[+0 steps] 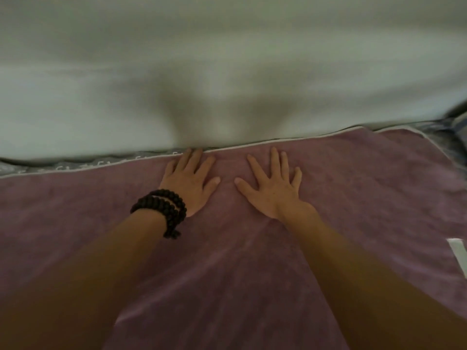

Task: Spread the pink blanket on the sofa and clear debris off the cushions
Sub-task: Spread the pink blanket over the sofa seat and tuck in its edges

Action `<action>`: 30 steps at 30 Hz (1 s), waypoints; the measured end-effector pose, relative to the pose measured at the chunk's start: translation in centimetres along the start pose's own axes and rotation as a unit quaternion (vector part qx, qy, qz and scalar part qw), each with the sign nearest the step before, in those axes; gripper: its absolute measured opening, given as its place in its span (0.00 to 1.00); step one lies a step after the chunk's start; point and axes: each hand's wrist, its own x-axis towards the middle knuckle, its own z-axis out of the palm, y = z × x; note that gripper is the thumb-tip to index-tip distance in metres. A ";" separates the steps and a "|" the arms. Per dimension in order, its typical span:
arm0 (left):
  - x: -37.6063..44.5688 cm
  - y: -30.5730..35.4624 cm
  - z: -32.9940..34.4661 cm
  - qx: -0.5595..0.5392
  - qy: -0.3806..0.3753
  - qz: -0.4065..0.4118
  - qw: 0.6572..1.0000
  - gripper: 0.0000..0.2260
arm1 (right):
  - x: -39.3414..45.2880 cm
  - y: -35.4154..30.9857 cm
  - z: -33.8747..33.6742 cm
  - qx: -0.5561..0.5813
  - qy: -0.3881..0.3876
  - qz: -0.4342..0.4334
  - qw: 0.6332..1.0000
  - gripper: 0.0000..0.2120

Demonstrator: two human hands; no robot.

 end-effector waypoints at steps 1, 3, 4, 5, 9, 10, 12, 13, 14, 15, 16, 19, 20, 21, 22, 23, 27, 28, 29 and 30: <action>-0.1 -0.5 0.7 0.002 -0.001 0.003 1.000 0.29 | 0.3 0.0 0.1 0.002 0.000 0.002 1.000 0.37; 0.1 -1.1 1.4 -0.010 0.003 0.008 1.000 0.31 | 0.5 0.1 0.3 0.001 0.002 0.005 1.000 0.38; 0.2 -1.3 1.6 -0.013 0.009 0.016 1.000 0.31 | 0.5 0.1 0.4 0.002 0.002 0.005 1.000 0.38; 0.1 -1.6 1.7 -0.017 0.013 0.023 0.999 0.31 | 0.5 0.2 0.5 0.004 0.001 0.004 1.000 0.37; -1.1 -3.5 1.8 -0.010 0.035 0.031 0.999 0.31 | 0.4 0.5 0.1 0.002 0.011 0.012 1.000 0.36; -1.9 -4.4 1.9 -0.008 0.041 0.022 0.999 0.31 | 0.2 0.1 0.2 -0.007 0.026 0.016 1.000 0.35; -3.3 -6.2 2.0 -0.003 0.052 -0.005 0.999 0.31 | -0.9 -0.9 0.9 -0.041 0.094 0.023 0.994 0.34; -4.0 -7.0 2.1 -0.001 0.058 -0.022 0.998 0.31 | -1.7 -1.7 1.4 -0.050 0.132 0.033 0.989 0.33; -4.8 -7.9 2.3 -0.001 0.067 -0.038 0.997 0.31 | -2.5 -2.9 2.0 -0.051 0.160 0.045 0.985 0.33; -5.5 -8.6 2.5 -0.001 0.077 -0.052 0.996 0.31 | -3.2 -4.2 2.6 -0.049 0.172 0.054 0.982 0.34; -6.2 -9.3 2.6 -0.002 0.088 -0.065 0.994 0.30 | -4.0 -5.7 3.2 -0.048 0.170 0.053 0.983 0.36; -8.8 -11.7 3.1 -0.006 0.103 -0.090 0.991 0.30 | -6.3 -11.3 5.8 -0.056 0.160 -0.020 0.985 0.36; -9.4 -12.2 3.2 -0.008 0.108 -0.095 0.990 0.30 | -6.9 -12.9 6.5 -0.057 0.159 -0.047 0.984 0.35; -10.6 -13.2 3.5 -0.009 0.111 -0.102 0.989 0.30 | -7.8 -14.9 7.5 -0.061 0.158 -0.074 0.983 0.34; -11.6 -14.0 3.7 -0.009 0.113 -0.106 0.988 0.30 | -8.5 -16.5 8.4 -0.063 0.158 -0.093 0.981 0.33; -12.6 -14.7 3.9 -0.007 0.111 -0.110 0.988 0.30 | -9.1 -17.8 9.3 -0.065 0.158 -0.106 0.980 0.32; -17.8 -19.6 4.8 0.005 0.107 -0.156 0.982 0.29 | -10.7 -20.6 11.2 -0.070 0.153 -0.131 0.977 0.30; -18.9 -20.7 4.9 -0.001 0.102 -0.172 0.980 0.29 | -10.8 -20.6 11.4 -0.068 0.154 -0.134 0.977 0.29; -19.6 -21.4 5.1 -0.009 0.096 -0.183 0.978 0.29 | -10.8 -20.4 11.5 -0.069 0.157 -0.133 0.976 0.29; -20.1 -21.8 5.2 -0.012 0.089 -0.189 0.978 0.30 | -10.7 -20.3 11.5 -0.069 0.160 -0.132 0.976 0.29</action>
